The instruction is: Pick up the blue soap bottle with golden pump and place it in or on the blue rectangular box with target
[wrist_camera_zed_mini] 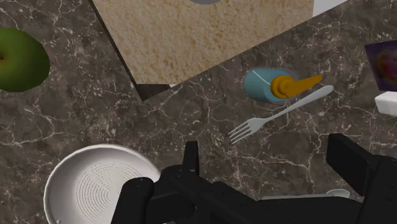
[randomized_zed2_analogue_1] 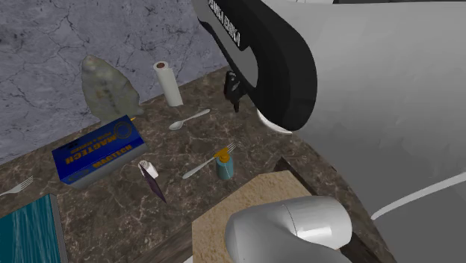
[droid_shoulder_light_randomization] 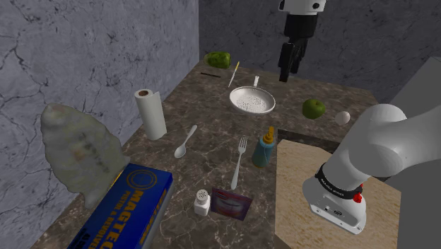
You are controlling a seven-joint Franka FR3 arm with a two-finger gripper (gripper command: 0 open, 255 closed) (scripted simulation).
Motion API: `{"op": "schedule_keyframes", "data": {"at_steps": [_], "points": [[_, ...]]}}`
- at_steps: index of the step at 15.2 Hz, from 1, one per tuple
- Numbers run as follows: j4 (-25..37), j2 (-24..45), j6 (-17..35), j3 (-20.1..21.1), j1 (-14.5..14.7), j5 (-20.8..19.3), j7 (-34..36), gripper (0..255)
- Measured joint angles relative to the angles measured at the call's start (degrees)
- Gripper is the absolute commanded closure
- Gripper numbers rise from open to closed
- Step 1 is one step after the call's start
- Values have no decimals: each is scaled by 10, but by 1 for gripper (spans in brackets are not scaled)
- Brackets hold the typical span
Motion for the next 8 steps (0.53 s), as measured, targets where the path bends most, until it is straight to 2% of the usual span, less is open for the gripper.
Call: {"op": "schedule_keyframes", "data": {"at_steps": [3,8], "points": [[-19,0,16,12,3,5,12,0],[-90,13,83,61,16,25,62,0]]}}
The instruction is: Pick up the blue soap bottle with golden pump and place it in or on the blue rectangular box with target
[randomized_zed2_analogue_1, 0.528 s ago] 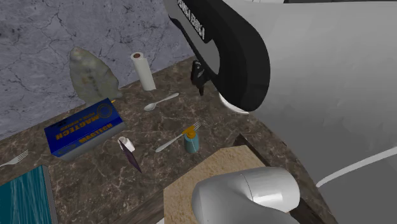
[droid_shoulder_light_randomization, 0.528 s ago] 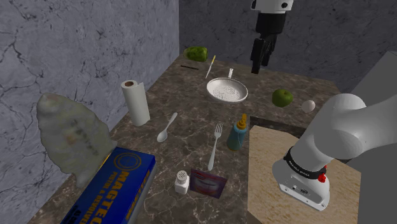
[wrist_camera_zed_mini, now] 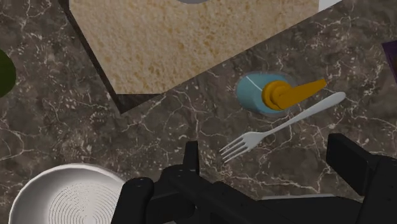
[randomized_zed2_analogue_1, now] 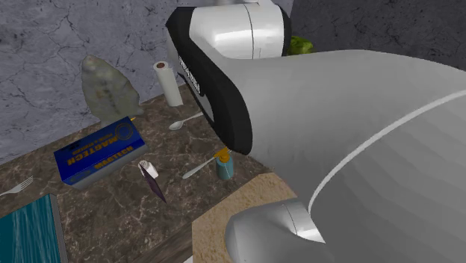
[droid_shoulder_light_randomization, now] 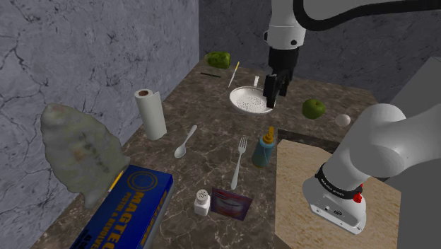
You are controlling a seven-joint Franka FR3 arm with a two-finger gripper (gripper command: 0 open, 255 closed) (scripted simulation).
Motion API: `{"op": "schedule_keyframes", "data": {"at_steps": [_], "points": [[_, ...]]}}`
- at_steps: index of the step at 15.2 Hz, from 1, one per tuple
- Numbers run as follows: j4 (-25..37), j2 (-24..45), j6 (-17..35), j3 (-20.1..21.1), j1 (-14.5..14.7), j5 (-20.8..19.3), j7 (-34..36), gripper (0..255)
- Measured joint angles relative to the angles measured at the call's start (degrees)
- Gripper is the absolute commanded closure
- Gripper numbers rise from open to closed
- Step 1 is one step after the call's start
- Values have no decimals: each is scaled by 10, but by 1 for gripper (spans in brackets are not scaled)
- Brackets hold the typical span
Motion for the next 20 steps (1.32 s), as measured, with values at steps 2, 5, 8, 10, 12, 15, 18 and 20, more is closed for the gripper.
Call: {"op": "schedule_keyframes", "data": {"at_steps": [2,5,8,10,12,15,18,20], "points": [[-21,13,26,17,4,5,16,0],[-51,38,72,53,17,23,53,0],[-82,71,124,82,25,35,82,0],[-93,85,147,92,27,38,90,0],[-108,90,167,96,30,42,93,0],[-127,99,194,100,31,45,93,0],[-135,103,207,102,31,47,93,0],[-137,104,209,102,31,47,93,0]]}}
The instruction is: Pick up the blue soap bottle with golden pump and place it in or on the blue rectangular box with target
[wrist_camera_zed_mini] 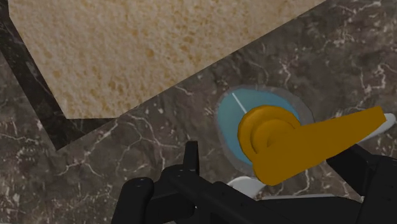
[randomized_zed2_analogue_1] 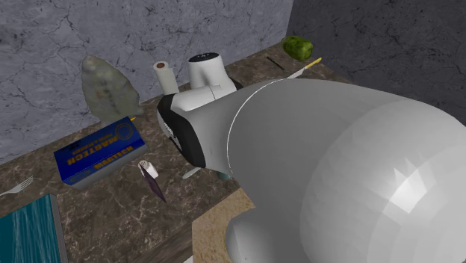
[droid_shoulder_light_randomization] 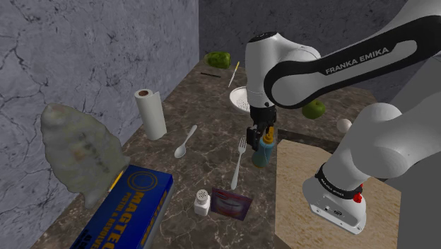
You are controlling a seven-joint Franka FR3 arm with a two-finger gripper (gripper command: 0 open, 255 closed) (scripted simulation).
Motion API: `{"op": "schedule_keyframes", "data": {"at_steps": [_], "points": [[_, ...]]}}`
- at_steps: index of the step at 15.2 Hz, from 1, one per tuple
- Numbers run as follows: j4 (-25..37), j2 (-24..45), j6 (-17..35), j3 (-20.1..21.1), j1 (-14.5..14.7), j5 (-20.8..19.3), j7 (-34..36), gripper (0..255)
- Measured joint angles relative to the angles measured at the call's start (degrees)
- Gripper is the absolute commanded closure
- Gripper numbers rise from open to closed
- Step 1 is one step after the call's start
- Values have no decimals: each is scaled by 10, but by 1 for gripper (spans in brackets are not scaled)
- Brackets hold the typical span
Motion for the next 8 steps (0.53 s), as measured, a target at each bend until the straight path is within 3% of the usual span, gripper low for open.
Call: {"op": "schedule_keyframes", "data": {"at_steps": [3,4,8], "points": [[0,0,0,0,0,0,0,0],[0,0,0,0,0,0,0,255],[0,0,0,0,0,0,0,255]]}}
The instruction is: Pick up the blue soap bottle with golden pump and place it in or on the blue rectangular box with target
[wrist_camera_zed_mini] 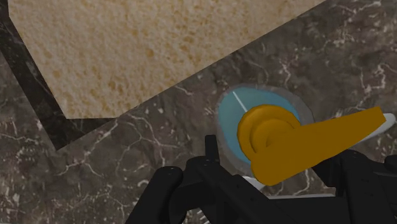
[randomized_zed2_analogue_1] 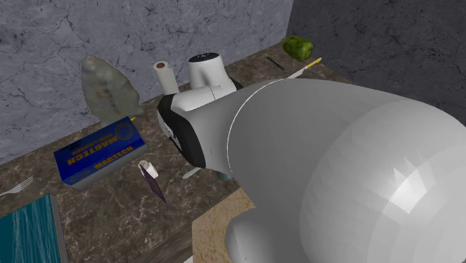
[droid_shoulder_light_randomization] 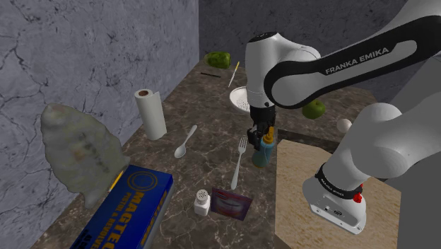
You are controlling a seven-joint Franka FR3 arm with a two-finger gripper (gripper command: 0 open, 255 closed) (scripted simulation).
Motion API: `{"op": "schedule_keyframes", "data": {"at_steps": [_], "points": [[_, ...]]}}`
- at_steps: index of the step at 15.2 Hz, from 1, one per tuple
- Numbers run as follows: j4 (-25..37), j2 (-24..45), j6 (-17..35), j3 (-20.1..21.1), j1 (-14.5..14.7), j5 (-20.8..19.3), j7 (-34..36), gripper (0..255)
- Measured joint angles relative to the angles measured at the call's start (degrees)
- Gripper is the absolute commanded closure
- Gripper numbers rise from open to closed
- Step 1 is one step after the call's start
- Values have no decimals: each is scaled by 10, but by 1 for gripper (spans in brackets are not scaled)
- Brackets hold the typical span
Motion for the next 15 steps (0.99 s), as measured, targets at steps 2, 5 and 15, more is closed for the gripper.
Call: {"op": "schedule_keyframes", "data": {"at_steps": [2,5,15], "points": [[0,0,0,0,0,0,0,255],[0,0,0,0,0,0,0,255],[38,-38,-75,-10,0,-6,0,255]]}}
